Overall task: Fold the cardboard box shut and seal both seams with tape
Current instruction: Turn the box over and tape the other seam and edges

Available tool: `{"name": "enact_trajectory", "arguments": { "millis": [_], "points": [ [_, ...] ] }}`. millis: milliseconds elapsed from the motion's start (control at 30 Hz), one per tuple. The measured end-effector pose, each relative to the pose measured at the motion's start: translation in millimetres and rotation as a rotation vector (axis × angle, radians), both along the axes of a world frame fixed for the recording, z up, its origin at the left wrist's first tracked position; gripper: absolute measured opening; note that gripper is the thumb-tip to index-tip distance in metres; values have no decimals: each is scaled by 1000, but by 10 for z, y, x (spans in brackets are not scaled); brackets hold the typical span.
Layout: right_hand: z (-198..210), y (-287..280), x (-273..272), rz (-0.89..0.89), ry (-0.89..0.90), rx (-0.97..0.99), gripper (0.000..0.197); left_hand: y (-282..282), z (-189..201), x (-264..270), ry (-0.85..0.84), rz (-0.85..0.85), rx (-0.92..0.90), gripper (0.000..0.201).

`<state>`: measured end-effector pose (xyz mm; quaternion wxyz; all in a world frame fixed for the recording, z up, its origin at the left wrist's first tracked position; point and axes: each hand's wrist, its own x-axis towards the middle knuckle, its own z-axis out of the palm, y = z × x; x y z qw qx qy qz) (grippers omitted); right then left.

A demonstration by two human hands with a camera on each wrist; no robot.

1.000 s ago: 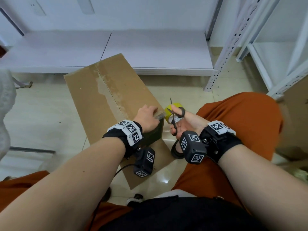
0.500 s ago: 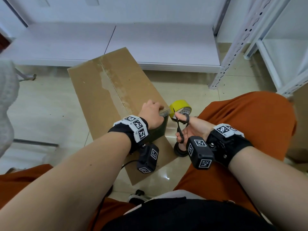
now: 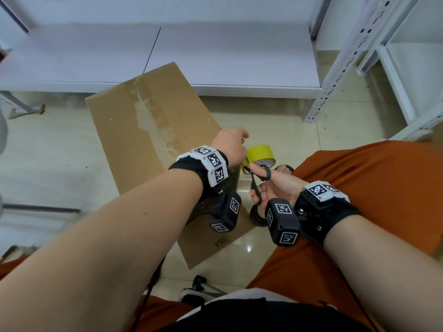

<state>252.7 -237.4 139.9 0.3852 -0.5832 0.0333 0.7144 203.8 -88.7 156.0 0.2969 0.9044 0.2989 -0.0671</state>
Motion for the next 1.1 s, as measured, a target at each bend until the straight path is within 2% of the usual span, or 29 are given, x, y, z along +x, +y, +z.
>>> {"name": "enact_trajectory", "arguments": {
  "millis": [67,233,400,500,700,900,1100],
  "points": [
    [-38,30,21,41,-2,-4,60,-41,0,160,40,-56,9,43],
    [-164,23,52,77,-47,-16,66,-115,-122,375,190,-208,104,66],
    [-163,36,43,88,-82,-62,66,-142,-126,389,201,-269,301,45],
    [-172,48,27,102,-123,-103,66,-52,-106,332,111,-187,210,41],
    [-150,76,24,89,-208,-137,76,176,-131,123,-75,50,-126,35],
    [-105,91,34,106,-290,-152,71,194,-261,64,-158,139,-281,47],
    [-50,149,115,191,-481,-198,69,181,-331,70,-217,198,-345,45]
  ]
}}
